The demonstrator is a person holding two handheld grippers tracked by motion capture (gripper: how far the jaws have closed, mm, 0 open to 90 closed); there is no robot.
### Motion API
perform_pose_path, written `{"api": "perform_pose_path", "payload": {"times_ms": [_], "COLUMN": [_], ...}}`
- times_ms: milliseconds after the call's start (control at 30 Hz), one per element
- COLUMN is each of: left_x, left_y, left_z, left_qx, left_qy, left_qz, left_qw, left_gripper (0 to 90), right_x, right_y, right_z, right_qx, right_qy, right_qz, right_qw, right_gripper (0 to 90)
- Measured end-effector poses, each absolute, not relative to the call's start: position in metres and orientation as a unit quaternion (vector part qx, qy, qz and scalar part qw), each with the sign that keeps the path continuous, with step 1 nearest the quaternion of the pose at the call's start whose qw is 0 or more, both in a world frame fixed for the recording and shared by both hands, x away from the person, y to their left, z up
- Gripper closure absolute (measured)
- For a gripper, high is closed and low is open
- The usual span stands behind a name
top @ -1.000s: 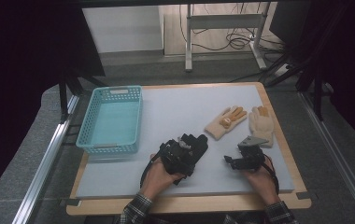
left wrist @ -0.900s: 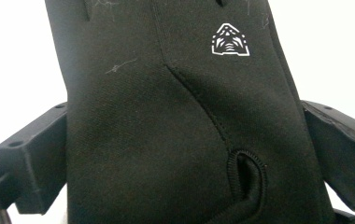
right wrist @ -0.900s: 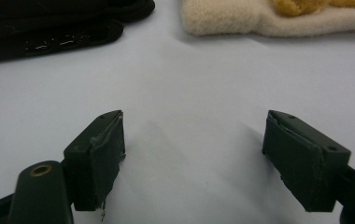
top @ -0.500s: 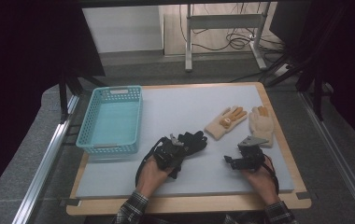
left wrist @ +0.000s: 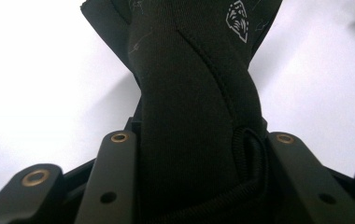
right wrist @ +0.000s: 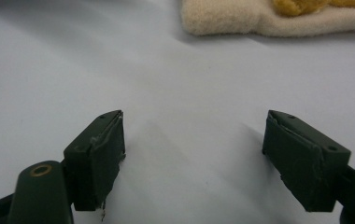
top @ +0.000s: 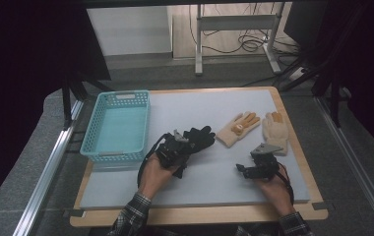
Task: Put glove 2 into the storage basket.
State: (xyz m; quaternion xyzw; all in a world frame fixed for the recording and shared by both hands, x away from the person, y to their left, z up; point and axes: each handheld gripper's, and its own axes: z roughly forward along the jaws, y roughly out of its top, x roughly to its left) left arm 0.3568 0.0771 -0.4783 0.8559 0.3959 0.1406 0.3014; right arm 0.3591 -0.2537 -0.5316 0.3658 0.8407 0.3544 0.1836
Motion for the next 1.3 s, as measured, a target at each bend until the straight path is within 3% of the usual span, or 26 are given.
{"api": "perform_pose_path", "payload": {"times_ms": [667,1300], "left_x": [0.389,0.415], "left_y": [0.140,0.233], "left_z": [-0.416,-0.411], "left_qx": [0.818,0.760], "left_qy": [0.452,0.553], "left_qz": [0.187,0.223], "left_qw": [0.304,0.259], "left_gripper": [61.3,61.0], "right_x": [0.359,0.359], "right_y": [-0.254,-0.254], "right_z": [-0.532,-0.532], "right_qx": [0.366,0.366], "right_qy": [0.840,0.840], "right_qz": [0.355,0.355], "right_qw": [0.183,0.184], "right_gripper": [20.7,20.7]}}
